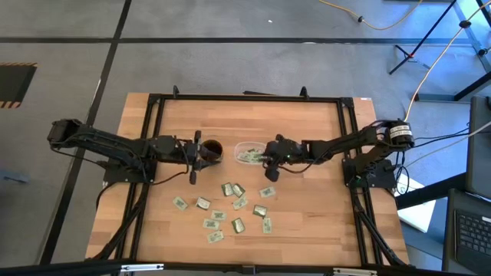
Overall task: Pick and place items into bin
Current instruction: Put the light green stevia pack into the transparent bin
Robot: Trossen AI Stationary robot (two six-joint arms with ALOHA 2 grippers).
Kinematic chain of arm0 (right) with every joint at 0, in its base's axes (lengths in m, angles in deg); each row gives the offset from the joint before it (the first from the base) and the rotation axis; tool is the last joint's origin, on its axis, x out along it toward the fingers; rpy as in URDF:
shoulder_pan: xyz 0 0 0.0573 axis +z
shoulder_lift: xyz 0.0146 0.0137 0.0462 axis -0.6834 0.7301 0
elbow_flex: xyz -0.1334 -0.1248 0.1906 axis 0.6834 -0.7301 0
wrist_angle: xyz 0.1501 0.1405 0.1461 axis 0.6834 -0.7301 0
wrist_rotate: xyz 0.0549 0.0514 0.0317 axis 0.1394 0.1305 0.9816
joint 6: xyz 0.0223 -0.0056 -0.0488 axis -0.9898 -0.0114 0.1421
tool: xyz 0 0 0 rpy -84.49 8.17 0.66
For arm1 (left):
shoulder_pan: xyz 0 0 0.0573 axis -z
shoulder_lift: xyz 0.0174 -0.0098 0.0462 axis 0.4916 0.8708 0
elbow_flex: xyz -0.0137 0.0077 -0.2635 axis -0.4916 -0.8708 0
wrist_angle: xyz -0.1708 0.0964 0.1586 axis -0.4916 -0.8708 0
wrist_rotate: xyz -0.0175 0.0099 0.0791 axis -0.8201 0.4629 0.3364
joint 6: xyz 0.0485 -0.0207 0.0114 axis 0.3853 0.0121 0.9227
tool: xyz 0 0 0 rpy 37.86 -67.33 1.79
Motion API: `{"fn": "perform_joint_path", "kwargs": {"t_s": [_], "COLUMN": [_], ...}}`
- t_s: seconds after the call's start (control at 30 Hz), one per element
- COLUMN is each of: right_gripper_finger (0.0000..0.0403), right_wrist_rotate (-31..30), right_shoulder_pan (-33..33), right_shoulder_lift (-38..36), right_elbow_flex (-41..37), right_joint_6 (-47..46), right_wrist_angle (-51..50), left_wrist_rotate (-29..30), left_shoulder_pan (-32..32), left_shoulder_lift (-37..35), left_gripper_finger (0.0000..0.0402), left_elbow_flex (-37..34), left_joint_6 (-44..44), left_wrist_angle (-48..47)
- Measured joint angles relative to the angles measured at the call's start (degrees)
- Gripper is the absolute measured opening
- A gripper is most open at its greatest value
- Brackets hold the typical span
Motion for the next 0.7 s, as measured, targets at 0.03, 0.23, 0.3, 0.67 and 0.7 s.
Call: {"fn": "perform_joint_path", "kwargs": {"t_s": [0.03,0.23,0.3,0.67,0.7], "right_gripper_finger": [0.0095,0.0094,0.0094,0.0094,0.0094], "right_wrist_rotate": [4.30,16.98,12.37,7.56,7.56], "right_shoulder_pan": [0.46,6.48,8.43,12.99,13.17], "right_shoulder_lift": [-0.50,-1.05,-1.01,1.80,2.46], "right_elbow_flex": [0.00,0.01,0.00,0.02,0.02], "right_joint_6": [1.59,6.30,4.69,-0.96,-1.11], "right_wrist_angle": [-0.20,-3.52,-7.16,-14.05,-14.03], "left_wrist_rotate": [-0.15,-0.16,-0.16,-0.12,-0.12], "left_shoulder_pan": [0.00,0.00,0.00,0.00,0.00], "left_shoulder_lift": [0.00,0.00,0.00,0.02,0.02], "left_gripper_finger": [0.0088,0.0088,0.0088,0.0088,0.0088], "left_elbow_flex": [0.00,0.00,0.00,0.00,0.00], "left_joint_6": [-0.02,-0.02,-0.02,-0.02,-0.02], "left_wrist_angle": [0.04,0.04,0.02,-0.05,-0.05]}}
